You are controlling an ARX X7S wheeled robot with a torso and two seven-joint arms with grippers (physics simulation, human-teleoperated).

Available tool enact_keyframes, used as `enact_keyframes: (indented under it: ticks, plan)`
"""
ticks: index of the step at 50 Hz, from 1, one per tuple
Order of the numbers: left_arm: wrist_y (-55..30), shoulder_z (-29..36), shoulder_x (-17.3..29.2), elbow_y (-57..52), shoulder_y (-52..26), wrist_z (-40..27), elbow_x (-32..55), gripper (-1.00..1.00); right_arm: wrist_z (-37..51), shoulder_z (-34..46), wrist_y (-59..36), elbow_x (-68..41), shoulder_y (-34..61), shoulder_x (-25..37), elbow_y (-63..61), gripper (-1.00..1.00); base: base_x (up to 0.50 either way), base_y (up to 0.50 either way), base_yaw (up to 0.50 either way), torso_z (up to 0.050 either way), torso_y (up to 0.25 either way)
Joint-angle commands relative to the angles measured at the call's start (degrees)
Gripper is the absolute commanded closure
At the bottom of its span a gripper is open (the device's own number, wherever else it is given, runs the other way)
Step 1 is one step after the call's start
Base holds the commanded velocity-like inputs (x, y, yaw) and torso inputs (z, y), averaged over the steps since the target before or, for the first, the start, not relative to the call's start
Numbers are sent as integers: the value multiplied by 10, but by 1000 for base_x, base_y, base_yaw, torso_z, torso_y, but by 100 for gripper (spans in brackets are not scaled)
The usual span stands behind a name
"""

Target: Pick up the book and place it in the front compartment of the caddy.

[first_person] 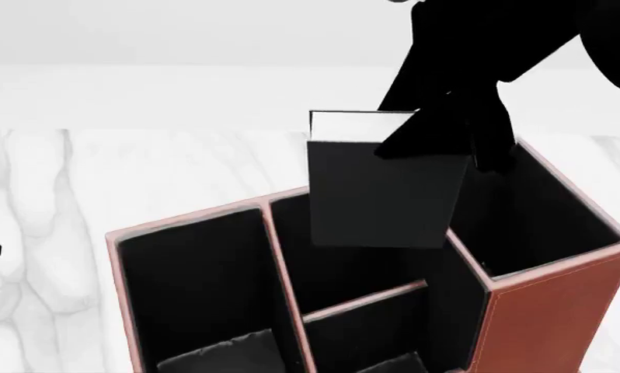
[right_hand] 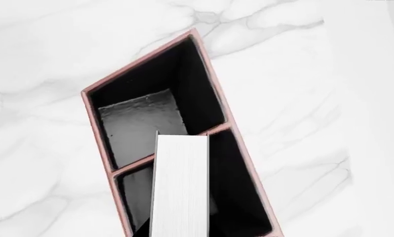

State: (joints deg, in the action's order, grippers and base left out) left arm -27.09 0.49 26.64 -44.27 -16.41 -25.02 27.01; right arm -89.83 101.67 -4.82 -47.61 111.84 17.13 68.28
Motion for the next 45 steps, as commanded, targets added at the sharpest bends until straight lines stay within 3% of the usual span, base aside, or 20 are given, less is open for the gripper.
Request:
enact_keyframes:
  ticks: [1,15,45]
  plan:
    - [0,0,2,0,0,-1,1,-100,-2,336,134,-330,38,-34,53,100,0,0,0,0,0]
    - [-5,1,6,-3,-5,-5,4,-100,-2,423,159,-418,39,-35,45,100,0,0,0,0,1]
    - [0,5,8,0,-5,-8,4,-100,-2,388,135,-424,53,-24,-50,100,0,0,0,0,1]
